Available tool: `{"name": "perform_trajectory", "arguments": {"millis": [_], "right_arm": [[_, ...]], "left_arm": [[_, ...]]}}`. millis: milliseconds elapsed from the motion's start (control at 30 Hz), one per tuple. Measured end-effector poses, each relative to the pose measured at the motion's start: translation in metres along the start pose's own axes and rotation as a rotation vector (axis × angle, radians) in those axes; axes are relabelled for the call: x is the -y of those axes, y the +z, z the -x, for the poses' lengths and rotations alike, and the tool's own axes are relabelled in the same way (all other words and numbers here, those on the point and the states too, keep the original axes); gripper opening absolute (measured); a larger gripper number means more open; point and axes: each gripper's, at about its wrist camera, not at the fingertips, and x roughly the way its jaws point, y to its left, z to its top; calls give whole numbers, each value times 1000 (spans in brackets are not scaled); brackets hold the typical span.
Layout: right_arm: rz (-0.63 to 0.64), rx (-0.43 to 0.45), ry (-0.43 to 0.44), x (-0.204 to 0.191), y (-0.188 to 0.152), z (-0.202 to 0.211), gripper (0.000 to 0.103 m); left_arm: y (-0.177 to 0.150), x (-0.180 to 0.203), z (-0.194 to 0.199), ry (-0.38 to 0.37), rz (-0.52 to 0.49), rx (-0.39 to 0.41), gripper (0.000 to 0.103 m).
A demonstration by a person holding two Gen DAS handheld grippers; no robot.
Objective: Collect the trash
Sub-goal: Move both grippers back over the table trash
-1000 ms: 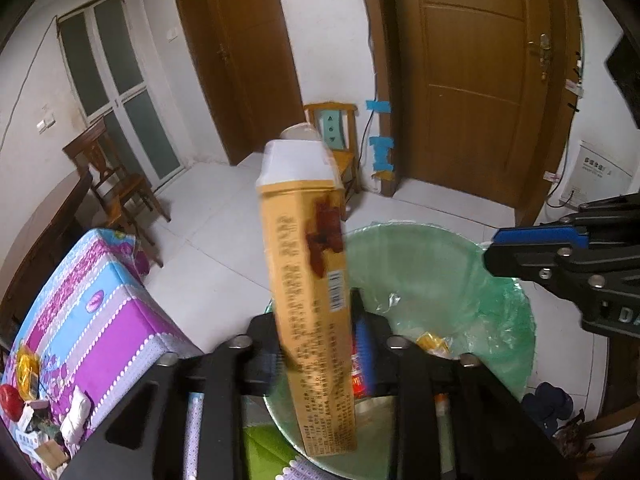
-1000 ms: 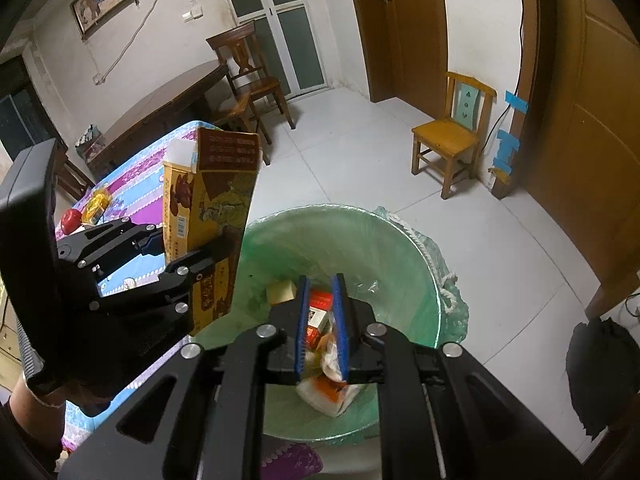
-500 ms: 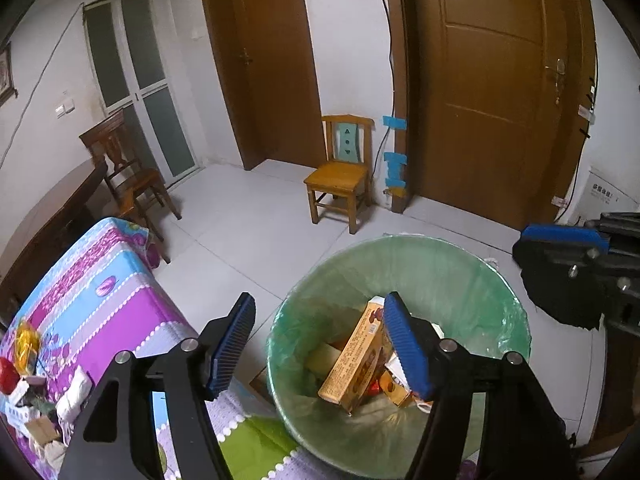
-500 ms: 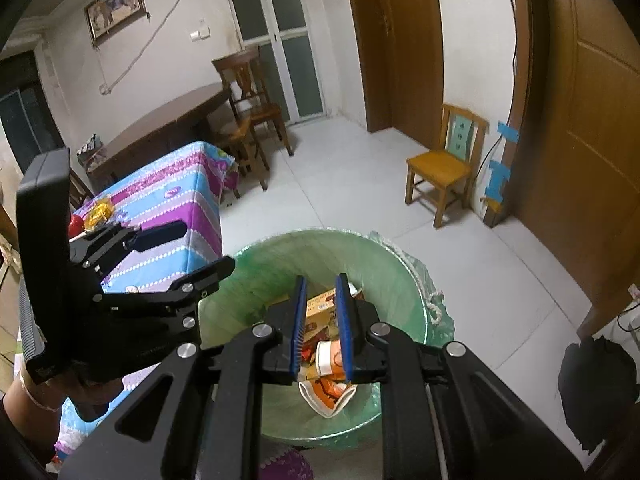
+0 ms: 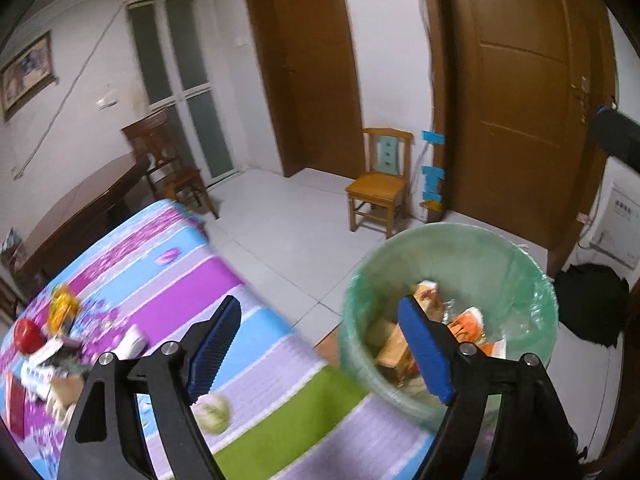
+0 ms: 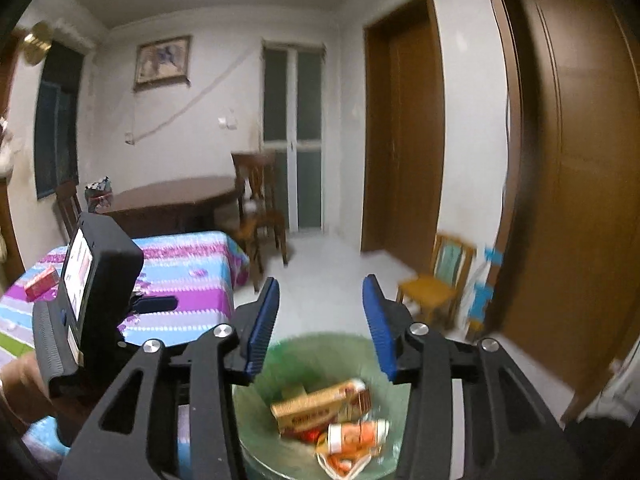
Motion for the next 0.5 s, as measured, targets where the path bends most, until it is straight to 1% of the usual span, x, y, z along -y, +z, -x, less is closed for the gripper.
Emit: {"name": "perform_trajectory", "arguments": {"millis": [133, 200, 267, 367, 433, 500], "right_arm": [[66, 108, 13, -24, 2, 11, 56], [83, 138, 27, -33, 3, 9, 60], [87, 162, 46, -43, 2, 6, 69], [86, 161, 77, -54, 0, -2, 76], [86, 142, 109, -63, -3, -12, 80], [91, 120, 134, -76, -6, -21, 81]], "left_arm": [[-24, -40, 23, 35, 63, 6, 83], [-38, -60, 35, 47, 101, 5, 84], [-51, -80, 45, 66, 131, 1, 84], [-79, -113, 62, 93, 180, -16, 85], [-96, -132, 73, 128, 214, -18, 85], [-114, -157, 83, 170, 291, -21, 87]]}}
